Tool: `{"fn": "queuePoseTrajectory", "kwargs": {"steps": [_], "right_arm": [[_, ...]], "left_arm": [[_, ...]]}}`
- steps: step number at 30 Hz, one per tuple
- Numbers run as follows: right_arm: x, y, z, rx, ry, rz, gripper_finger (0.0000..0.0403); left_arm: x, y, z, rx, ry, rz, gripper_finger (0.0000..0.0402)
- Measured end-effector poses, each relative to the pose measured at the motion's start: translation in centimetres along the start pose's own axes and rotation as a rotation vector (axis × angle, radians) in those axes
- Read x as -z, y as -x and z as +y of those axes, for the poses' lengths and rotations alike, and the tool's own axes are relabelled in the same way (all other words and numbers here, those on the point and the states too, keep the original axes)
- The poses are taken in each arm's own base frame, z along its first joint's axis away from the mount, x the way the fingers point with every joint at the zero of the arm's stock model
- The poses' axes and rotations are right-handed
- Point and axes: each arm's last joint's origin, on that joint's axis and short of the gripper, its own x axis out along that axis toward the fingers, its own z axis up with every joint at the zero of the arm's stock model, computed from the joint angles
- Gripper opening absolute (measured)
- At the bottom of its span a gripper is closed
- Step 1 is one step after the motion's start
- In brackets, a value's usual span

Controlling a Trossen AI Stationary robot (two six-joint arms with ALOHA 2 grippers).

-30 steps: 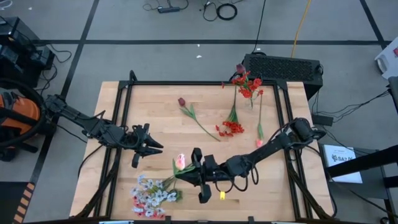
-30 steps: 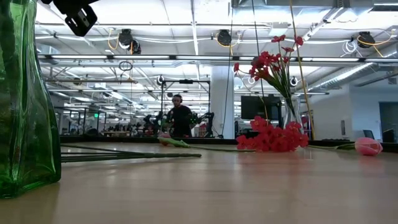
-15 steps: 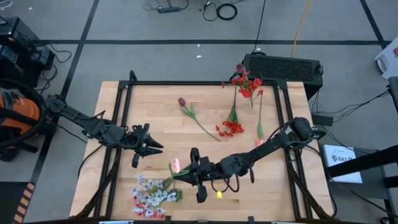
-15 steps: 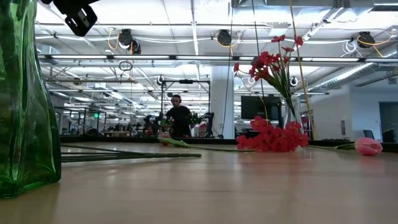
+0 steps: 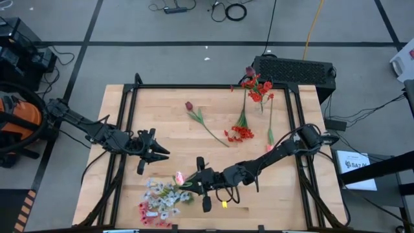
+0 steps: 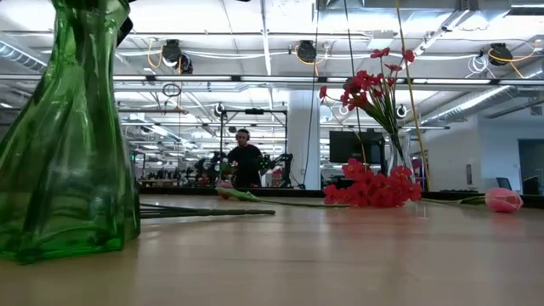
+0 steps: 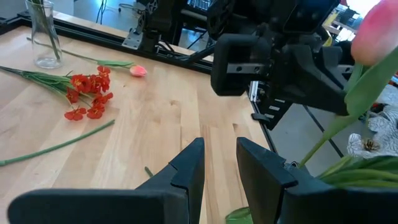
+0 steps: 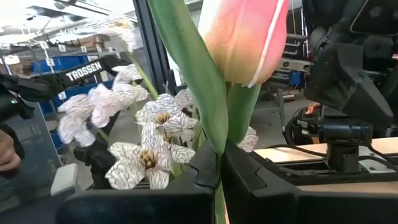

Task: Sort flowers into vase by color
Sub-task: Put the bottom pink flower into the green vase

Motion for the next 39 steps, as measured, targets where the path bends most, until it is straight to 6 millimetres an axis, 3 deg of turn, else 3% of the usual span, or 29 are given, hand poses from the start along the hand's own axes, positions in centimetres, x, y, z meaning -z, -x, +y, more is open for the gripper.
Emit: {"fn": "queuePoseTrajectory", "kwargs": {"steps": [16, 31, 39], "right_arm": [[1.6, 0.1, -0.5, 0.043, -0.015, 0.170, 0.0012], [1.9, 0.2, -0.2, -0.048, -0.083, 0.219, 0.0106], [0.2, 1.1, -0.2, -0.009, -0.070, 0.325, 0.0143]], "left_arm": [[0.0, 0.0, 0.0, 0.000, 0.000, 0.000, 0.0100], [0.0, 0.0, 0.0, 0.000, 0.000, 0.000, 0.0100], [0.0, 0.0, -0.1, 0.022, 0.000, 0.011, 0.0100]]}}
